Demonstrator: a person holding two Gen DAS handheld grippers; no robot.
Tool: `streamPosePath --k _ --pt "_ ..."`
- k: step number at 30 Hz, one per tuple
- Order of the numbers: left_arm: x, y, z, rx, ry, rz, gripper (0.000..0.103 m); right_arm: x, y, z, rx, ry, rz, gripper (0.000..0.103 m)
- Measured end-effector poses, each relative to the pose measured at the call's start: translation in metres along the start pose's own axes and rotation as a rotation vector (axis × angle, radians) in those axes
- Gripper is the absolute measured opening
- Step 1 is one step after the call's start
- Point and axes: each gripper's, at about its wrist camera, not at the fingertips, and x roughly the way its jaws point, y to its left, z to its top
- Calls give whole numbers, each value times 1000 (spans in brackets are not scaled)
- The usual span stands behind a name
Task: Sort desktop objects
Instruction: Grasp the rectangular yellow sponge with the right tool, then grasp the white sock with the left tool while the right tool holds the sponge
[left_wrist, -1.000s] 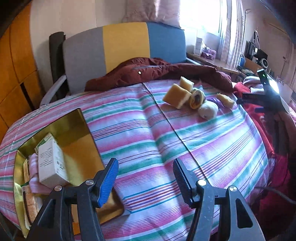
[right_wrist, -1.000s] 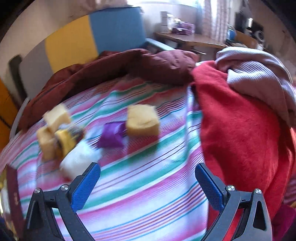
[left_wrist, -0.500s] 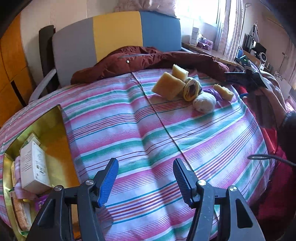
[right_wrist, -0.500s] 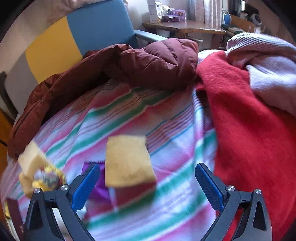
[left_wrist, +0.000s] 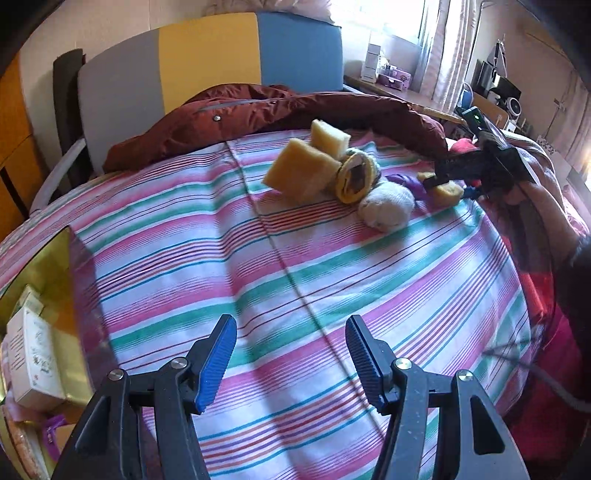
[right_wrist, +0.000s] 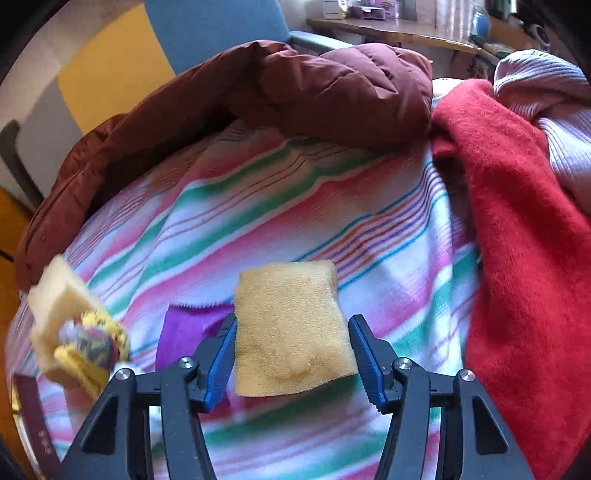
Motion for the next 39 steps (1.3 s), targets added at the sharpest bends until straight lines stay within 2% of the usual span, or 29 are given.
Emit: streamPosePath --k 6,10,16,21,24,30,35,39 --pt "16 -17 19 6 12 -57 62 -21 -8 -28 -16 -25 10 59" --pt "31 -33 38 5 20 -99 62 -14 -26 -18 12 -14 17 59" --pt "66 -45 67 -93 74 -193 62 -17 -24 -19 -1 -23 46 59" --pt "87 -57 88 -170 68 -174 64 -23 -18 -18 -35 -34 65 59" --pt "99 -61 96 -248 75 -198 69 -25 -19 -18 -30 -33 77 59" --pt "116 -65 105 -337 55 -202 76 -31 -18 -16 -25 -47 98 59" --pt "128 -65 114 -407 54 -154 77 -33 -11 -14 -47 -64 92 60" --pt "145 -73 113 -389 108 -105 77 -34 -9 -15 -52 -62 99 60"
